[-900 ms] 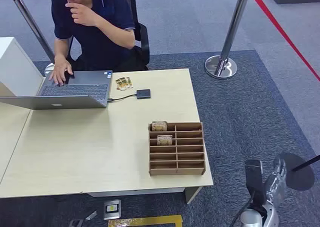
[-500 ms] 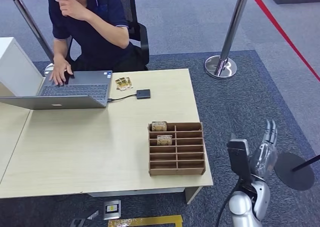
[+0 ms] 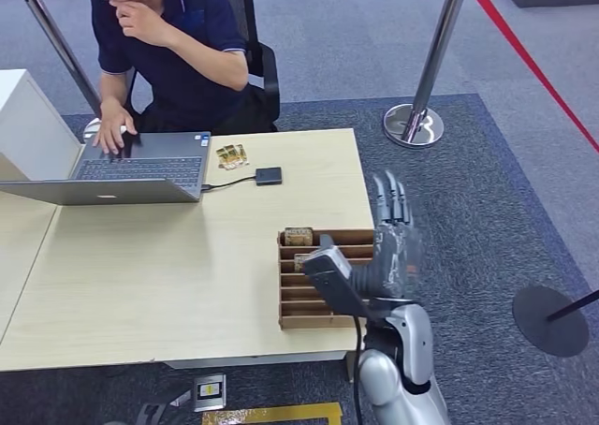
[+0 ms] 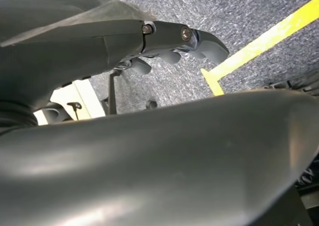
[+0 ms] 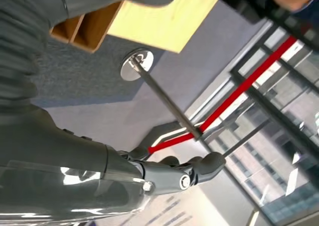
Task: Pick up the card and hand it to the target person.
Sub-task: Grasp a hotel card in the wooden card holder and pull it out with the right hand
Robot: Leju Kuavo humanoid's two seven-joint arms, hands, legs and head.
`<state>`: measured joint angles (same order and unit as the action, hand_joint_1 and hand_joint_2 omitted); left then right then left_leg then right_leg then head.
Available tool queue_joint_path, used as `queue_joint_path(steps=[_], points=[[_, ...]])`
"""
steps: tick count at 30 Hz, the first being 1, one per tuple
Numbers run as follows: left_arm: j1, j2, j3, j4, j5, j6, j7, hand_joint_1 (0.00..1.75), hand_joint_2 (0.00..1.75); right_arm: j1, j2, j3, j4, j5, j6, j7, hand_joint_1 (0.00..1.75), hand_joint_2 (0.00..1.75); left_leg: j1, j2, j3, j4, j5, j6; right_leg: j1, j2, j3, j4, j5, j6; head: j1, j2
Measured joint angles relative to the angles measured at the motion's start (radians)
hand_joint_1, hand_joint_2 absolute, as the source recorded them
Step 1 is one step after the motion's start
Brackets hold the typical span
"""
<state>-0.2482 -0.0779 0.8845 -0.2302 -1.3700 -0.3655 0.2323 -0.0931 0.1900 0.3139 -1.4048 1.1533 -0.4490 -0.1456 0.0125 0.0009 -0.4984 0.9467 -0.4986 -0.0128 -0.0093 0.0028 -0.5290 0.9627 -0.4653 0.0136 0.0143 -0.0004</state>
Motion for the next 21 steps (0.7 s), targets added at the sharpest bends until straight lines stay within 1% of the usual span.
queue_joint_path(steps=[2,5,7,11,15,21], points=[[-0.003,-0.002,0.000,0.000,-0.005,-0.003,0.004,0.00,0.00,-0.008,0.000,0.043,-0.001,0.029,0.040,0.039,0.59,1.75,0.000,0.000,0.000,0.000,0.000,0.000,0.000,0.000,0.000,0.000,0.000,0.000,0.000,0.000],[-0.009,-0.004,0.000,0.000,-0.011,-0.010,0.010,0.00,0.00,-0.020,-0.002,0.091,0.000,0.063,0.108,0.096,0.76,1.75,0.000,0.000,0.000,0.000,0.000,0.000,0.000,0.000,0.000,0.000,0.000,0.000,0.000,0.000],[-0.013,-0.006,0.000,0.000,-0.014,-0.013,0.016,0.00,0.00,-0.028,-0.003,0.118,0.003,0.079,0.152,0.131,0.84,1.75,0.000,0.000,0.000,0.000,0.000,0.000,0.000,0.000,0.000,0.000,0.000,0.000,0.000,0.000],[-0.018,-0.009,0.000,0.000,-0.020,-0.015,0.024,0.00,0.00,-0.037,-0.004,0.143,0.017,0.090,0.197,0.179,0.90,1.75,0.000,0.000,0.000,0.000,0.000,0.000,0.000,0.000,0.000,0.000,0.000,0.000,0.000,0.000],[-0.025,-0.012,-0.001,0.001,-0.024,-0.017,0.031,0.00,0.00,-0.051,-0.004,0.147,0.043,0.109,0.207,0.216,0.95,1.75,0.000,0.000,0.000,0.000,0.000,0.000,0.000,0.000,0.000,0.000,0.000,0.000,0.000,0.000],[-0.030,-0.015,-0.001,0.001,-0.026,-0.020,0.033,0.00,0.00,-0.067,-0.003,0.146,0.089,0.142,0.198,0.249,0.83,1.75,0.000,0.000,0.000,0.000,0.000,0.000,0.000,0.000,0.000,0.000,0.000,0.000,0.000,0.000]])
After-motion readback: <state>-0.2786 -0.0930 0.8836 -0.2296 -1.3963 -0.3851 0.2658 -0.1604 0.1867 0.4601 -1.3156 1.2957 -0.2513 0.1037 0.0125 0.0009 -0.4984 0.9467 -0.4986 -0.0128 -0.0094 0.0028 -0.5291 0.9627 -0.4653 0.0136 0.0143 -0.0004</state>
